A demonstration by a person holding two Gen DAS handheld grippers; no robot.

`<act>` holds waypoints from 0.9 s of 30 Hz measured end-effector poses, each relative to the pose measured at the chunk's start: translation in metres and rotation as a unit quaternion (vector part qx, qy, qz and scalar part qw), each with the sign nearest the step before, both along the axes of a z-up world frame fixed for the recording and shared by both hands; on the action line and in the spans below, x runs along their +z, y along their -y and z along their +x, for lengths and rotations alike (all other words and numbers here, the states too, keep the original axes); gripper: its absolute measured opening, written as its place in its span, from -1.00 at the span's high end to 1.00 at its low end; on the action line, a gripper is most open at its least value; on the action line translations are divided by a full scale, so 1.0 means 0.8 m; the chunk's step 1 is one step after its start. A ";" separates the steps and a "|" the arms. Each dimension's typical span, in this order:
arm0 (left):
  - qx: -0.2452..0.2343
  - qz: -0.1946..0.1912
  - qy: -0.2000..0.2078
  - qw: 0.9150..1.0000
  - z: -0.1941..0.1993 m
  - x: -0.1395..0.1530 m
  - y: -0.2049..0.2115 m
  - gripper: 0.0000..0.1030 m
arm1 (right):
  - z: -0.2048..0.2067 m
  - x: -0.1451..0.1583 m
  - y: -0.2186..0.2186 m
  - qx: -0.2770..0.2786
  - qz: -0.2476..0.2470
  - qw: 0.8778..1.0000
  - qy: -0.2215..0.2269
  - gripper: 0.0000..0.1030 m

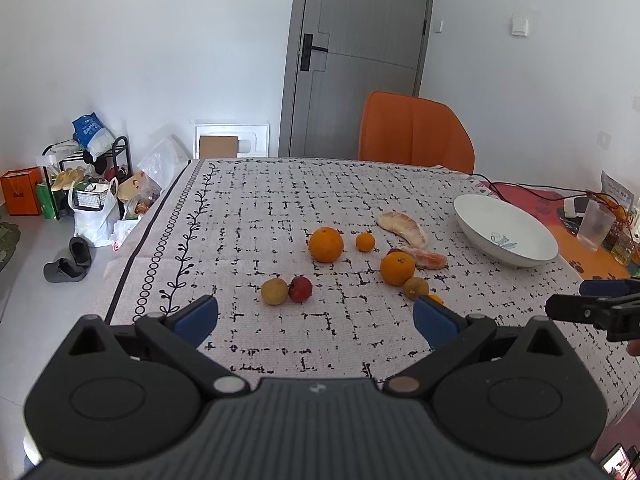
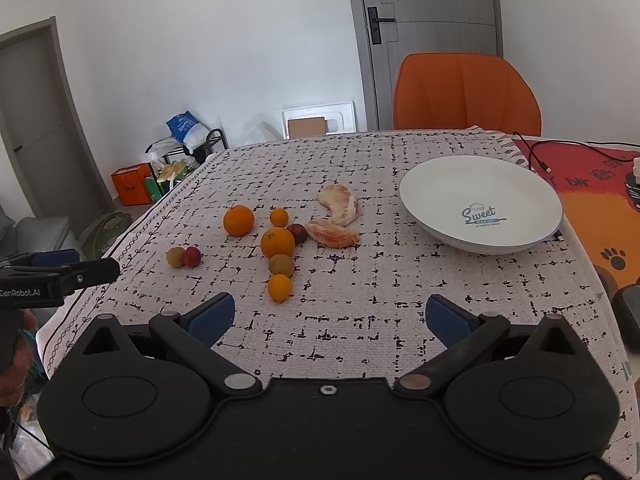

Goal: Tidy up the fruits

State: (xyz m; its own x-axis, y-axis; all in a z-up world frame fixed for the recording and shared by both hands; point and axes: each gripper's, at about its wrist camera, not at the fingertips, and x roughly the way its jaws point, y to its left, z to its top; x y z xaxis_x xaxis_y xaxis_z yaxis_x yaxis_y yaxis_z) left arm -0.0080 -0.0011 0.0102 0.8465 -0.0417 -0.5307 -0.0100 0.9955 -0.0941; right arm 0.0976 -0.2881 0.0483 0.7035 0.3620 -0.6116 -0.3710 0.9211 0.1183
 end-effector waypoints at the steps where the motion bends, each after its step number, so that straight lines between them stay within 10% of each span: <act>1: -0.002 -0.001 0.002 1.000 0.000 0.000 0.001 -1.00 | 0.000 0.000 0.000 0.000 -0.002 1.000 0.002 -1.00; 18: 0.000 -0.022 -0.002 1.000 0.024 -0.024 -0.007 -0.79 | 0.011 -0.022 -0.003 0.035 0.021 0.999 0.016 -1.00; 27: 0.003 -0.036 -0.014 0.999 0.049 -0.038 -0.014 -0.23 | 0.035 -0.037 -0.012 0.043 0.041 0.998 0.001 -0.69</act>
State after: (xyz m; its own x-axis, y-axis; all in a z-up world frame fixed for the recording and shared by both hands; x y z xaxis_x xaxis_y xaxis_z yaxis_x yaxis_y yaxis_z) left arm 0.0313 0.0099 -0.0206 0.8318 -0.0754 -0.5500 -0.0202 0.9860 -0.1657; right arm 0.1253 -0.2787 0.0186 0.6686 0.4699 -0.5764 -0.4482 0.8731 0.1918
